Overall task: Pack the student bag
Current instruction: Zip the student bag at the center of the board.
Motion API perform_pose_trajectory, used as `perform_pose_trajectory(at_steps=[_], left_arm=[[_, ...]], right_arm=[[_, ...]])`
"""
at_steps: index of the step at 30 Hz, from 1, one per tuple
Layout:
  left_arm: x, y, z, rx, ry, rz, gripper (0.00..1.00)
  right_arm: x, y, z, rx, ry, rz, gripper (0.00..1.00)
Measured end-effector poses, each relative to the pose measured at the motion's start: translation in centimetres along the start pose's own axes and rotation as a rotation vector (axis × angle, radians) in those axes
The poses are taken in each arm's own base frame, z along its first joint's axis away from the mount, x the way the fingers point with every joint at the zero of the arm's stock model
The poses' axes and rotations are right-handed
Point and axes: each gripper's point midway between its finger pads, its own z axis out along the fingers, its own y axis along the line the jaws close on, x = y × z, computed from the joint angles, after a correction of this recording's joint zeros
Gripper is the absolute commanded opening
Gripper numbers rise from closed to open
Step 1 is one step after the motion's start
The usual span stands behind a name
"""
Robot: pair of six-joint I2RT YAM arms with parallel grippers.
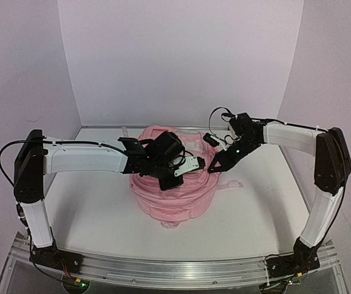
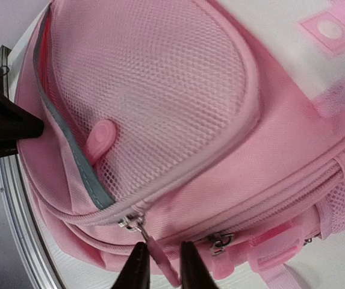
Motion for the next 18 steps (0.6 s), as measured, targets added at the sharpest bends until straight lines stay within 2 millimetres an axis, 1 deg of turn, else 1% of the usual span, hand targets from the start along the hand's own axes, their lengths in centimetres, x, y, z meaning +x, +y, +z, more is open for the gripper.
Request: perform_pose_trajectory(at_steps=[1, 2, 4, 7, 10, 12, 14, 16, 18], left_arm=[[0.2, -0.2, -0.1, 0.01, 0.012, -0.01, 0.05], [0.4, -0.4, -0.2, 0.018, 0.023, -0.017, 0.12], [0.6, -0.9, -0.4, 0.032, 0.043, -0.03, 0.32], [0.7, -1.6, -1.1, 0.054, 0.077, -0.083, 0.56], [0.0, -1.2, -2.1, 0.041, 0.087, -0.179, 0.76], [-0.7, -0.5, -2.7, 0.018, 0.08, -0.251, 0.84], [-0.9, 0.5, -3.3, -0.008, 0.082, -0.344, 0.89], [-0.5, 1.8, -3.8, -0.028, 0.091, -0.462, 0.97], [0.5, 3.8, -4.3, -0.047, 0.1, -0.606, 0.99]], right_arm=[[0.1, -0.5, -0.2, 0.016, 0.0, 0.009, 0.59], [0.0, -0.9, -0.4, 0.029, -0.004, 0.024, 0.63], [0.1, -1.9, -0.9, 0.054, -0.01, 0.065, 0.7], [0.1, -2.9, -1.7, 0.077, -0.022, 0.126, 0.76], [-0.1, -3.5, -3.2, 0.093, -0.048, 0.173, 0.79], [-0.3, -3.6, -4.5, 0.099, -0.07, 0.204, 0.8], [-0.5, -3.8, -5.8, 0.106, -0.096, 0.233, 0.82], [-0.6, -4.1, -6.7, 0.111, -0.115, 0.256, 0.86], [-0.4, -4.3, -7.1, 0.115, -0.125, 0.284, 0.92]])
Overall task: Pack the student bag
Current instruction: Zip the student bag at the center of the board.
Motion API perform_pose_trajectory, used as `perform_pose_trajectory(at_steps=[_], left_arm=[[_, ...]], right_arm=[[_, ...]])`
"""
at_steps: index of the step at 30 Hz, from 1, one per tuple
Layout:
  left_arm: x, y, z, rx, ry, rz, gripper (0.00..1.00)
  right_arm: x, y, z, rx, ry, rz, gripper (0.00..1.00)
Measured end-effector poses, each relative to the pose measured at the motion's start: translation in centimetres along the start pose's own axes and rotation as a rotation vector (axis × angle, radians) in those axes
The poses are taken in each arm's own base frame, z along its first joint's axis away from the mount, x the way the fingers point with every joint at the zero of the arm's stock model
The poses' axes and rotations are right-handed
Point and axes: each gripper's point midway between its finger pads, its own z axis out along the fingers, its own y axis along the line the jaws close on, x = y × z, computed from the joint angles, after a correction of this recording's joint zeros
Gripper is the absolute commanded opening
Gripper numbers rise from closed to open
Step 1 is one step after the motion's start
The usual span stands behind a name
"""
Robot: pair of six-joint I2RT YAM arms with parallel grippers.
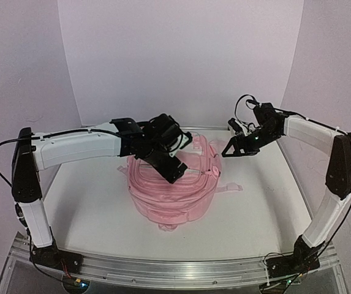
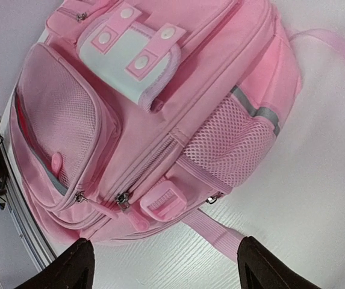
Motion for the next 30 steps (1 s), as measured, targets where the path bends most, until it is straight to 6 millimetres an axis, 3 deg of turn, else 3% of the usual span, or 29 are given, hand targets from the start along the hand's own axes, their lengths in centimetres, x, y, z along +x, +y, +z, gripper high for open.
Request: perform_pose_trajectory(at_steps=[4, 7, 10, 13, 17, 20, 25, 28, 30], left_arm=[[0.2, 7.2, -0.8, -0.035, -0.002, -0.341, 1.0], [1.9, 13.0, -1.7, -0.073, -0.01, -0.583, 1.0], [4.0, 16.1, -2.0, -0.074, -0.001, -0.761, 1.0], [5.7, 17.3, -1.4, -0.047, 0.015, -0.872, 1.0], [6.8, 16.8, -0.5, 0.014, 0.048, -0.941, 0.97], [5.9, 15.5, -0.2, 0.094, 0.042, -0.931, 0.97], [4.3, 11.4, -0.5, 0.145, 0.045, -0.797, 0.93], [3.1, 8.3, -1.2, 0.191, 0.034, -0.749, 0.89], [3.4, 7.1, -1.3, 0.208, 0.036, -0.757, 0.88]], right_arm=[[1.1, -0.1, 0.5, -0.017, 0.028, 0.052, 0.94], [1.6, -0.2, 1.4, -0.038, 0.052, 0.093, 0.94], [1.9, -1.0, 3.1, -0.055, 0.086, 0.156, 0.94], [1.9, -2.0, 5.0, -0.064, 0.115, 0.214, 0.94], [1.7, -2.6, 6.5, -0.068, 0.131, 0.245, 0.94], [1.2, -2.2, 6.5, -0.074, 0.124, 0.234, 0.92], [0.9, -1.2, 5.9, -0.097, 0.103, 0.196, 0.89], [1.9, -0.3, 5.2, -0.124, 0.109, 0.194, 0.89], [2.7, 0.3, 4.7, -0.137, 0.115, 0.189, 0.87]])
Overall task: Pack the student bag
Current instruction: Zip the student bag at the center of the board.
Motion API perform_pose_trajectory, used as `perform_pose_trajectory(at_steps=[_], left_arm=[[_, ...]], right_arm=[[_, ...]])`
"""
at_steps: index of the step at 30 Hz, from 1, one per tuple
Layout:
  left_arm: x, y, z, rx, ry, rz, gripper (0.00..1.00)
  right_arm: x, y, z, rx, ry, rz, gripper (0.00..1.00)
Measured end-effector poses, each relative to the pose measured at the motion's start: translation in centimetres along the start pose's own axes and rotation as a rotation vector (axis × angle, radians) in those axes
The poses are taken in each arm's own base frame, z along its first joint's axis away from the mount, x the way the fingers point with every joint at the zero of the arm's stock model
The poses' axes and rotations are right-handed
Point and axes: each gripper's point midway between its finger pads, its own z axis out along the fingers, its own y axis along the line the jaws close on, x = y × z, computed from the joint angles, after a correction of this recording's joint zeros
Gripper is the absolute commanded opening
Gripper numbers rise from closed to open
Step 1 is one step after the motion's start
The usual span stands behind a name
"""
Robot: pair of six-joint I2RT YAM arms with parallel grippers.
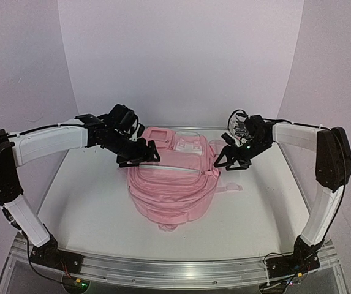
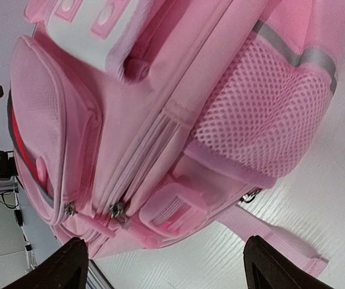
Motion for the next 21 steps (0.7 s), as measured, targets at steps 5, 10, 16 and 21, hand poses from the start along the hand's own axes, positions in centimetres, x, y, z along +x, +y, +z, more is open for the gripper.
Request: perform_pose_trajectory(at_steps=[5, 10, 16, 21], left_arm=[[2.5, 2.2, 0.2, -0.051, 0.045, -0.054, 0.84], [4.2, 1.2, 0.4, -0.05, 0.082, -0.01, 0.82], [7.4, 0.2, 1.3, -0.068, 0.168, 0.043, 0.81], [7.6, 0.7, 3.6, -0.104, 0.206, 0.022, 0.78]], right_arm=[[1.5, 0.4, -0.5, -0.004, 0.016, -0.073, 0.79], [2.8, 0.3, -0.6, 0.003, 0.043, -0.176, 0.74], [2.7, -0.3, 0.5, 0.0, 0.068, -0.212, 0.7], [2.4, -1.9, 2.8, -0.006, 0.112, -0.198, 0.61]])
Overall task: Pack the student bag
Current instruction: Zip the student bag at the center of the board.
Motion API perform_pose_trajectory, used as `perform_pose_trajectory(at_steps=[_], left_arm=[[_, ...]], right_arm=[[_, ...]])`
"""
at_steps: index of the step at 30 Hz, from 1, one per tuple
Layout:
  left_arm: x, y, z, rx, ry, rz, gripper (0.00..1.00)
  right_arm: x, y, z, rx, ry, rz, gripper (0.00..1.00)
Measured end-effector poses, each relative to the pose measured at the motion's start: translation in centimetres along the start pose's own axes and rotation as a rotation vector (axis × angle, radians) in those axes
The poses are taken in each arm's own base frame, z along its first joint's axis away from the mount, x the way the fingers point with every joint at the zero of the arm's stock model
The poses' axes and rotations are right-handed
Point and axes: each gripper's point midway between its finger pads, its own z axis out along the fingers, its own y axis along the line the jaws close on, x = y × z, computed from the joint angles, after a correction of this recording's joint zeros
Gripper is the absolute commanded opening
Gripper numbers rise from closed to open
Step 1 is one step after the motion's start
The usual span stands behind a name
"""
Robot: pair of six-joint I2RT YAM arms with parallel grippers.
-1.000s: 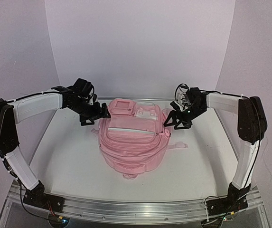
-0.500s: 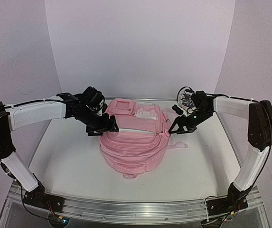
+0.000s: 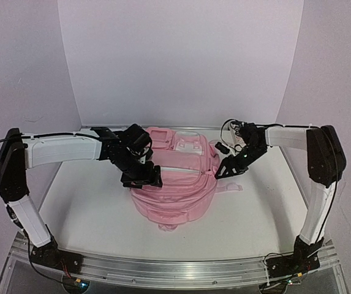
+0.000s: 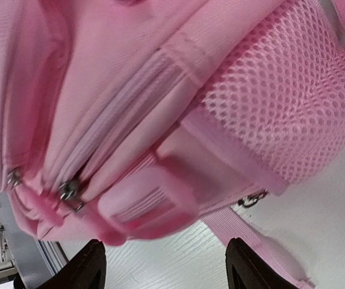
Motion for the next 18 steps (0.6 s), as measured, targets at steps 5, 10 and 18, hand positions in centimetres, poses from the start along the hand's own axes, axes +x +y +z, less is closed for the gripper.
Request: perform_pose_trajectory(at_steps=[5, 10, 18], left_arm=[[-1.2, -0.5, 1.3, -0.028, 0.025, -0.012, 0.73], [-3.0, -0.5, 1.4, -0.012, -0.009, -0.033, 0.71], [-5.2, 1.0, -1.5, 0.045, -0.094, -0.083, 0.71]], right_arm=[[-1.5, -1.3, 1.1, -0.002, 0.011, 0.014, 0.58], [-3.6, -2.2, 0.1, 0.046, -0.028, -0.011, 0.56], [-3.9, -1.9, -0.8, 0.052, -0.054, -0.072, 0.42]])
